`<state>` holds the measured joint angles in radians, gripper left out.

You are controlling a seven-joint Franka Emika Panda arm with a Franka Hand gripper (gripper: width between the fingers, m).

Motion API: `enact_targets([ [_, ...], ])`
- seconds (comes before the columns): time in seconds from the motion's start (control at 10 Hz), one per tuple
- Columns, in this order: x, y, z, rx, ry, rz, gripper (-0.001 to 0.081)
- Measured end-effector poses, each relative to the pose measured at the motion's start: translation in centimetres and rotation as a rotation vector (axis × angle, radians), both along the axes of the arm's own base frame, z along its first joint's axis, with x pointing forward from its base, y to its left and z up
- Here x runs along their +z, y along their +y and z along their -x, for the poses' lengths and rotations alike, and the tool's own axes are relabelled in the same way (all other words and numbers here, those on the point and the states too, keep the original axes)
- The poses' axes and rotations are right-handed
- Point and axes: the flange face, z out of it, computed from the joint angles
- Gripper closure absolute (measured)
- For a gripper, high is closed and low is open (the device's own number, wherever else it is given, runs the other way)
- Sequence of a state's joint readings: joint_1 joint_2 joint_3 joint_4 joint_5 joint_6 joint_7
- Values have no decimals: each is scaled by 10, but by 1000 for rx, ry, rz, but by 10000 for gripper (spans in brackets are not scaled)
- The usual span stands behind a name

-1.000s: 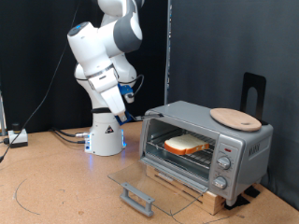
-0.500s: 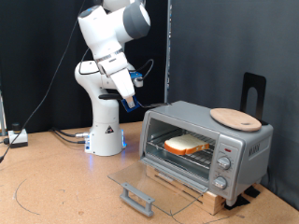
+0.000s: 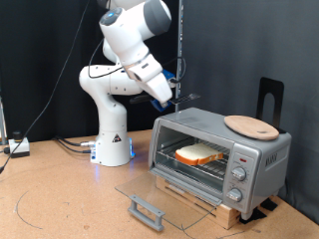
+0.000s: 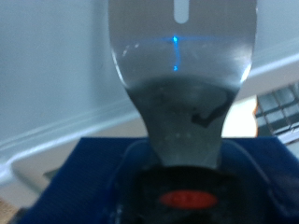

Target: Make a piece of toast with the oven

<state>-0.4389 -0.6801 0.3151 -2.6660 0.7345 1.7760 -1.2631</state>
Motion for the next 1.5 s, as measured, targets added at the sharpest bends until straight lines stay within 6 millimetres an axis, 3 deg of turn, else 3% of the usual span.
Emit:
enact_targets([
  [0.5, 17, 75, 15, 63, -16, 79, 411],
  [0.8, 14, 116, 33, 91, 11, 150, 411],
  [1.5, -42, 143, 48, 27, 32, 193, 411],
])
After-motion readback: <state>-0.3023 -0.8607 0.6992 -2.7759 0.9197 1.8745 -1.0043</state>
